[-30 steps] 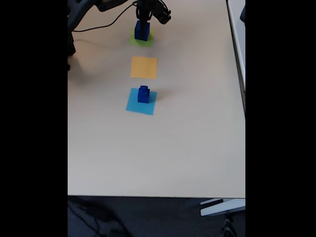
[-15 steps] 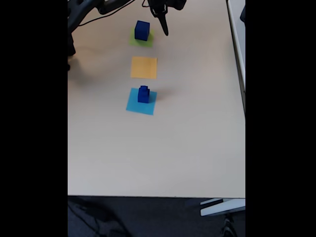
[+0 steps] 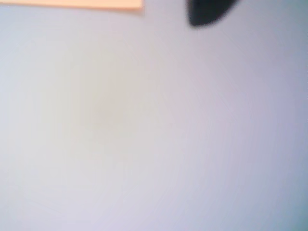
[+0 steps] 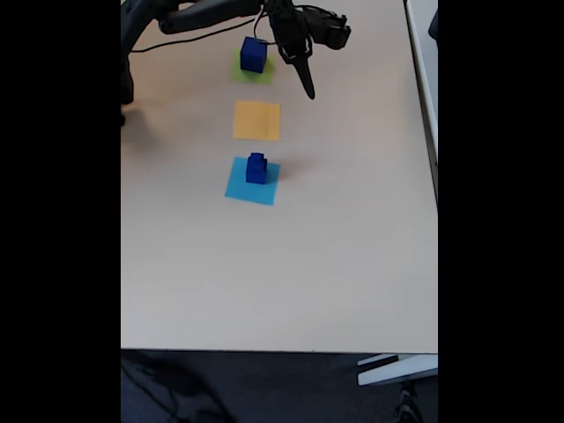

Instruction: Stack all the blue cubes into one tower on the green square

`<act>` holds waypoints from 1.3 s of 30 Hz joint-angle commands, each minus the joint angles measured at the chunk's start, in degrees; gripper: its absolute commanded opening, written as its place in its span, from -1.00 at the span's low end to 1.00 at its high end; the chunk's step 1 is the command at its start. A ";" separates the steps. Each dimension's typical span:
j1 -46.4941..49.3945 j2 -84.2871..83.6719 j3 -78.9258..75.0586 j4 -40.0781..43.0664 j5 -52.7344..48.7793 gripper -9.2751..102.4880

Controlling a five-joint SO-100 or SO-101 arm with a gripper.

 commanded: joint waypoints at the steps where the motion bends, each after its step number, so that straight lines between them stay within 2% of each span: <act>1: 3.96 8.26 1.67 -1.93 -3.60 -0.09; 3: 5.19 8.53 1.14 -2.55 -6.06 -0.23; 7: 7.03 8.88 -0.09 -3.69 -8.79 -0.36; 14: 9.76 10.63 0.70 -3.87 -7.73 -0.45; 21: 11.78 10.46 0.44 -4.48 -11.16 -0.52; 22: 12.04 10.63 0.88 -4.75 -11.16 -0.58; 28: 13.89 12.30 3.43 -6.50 -6.42 -0.72; 39: 16.88 15.38 9.67 -6.86 -6.33 -0.72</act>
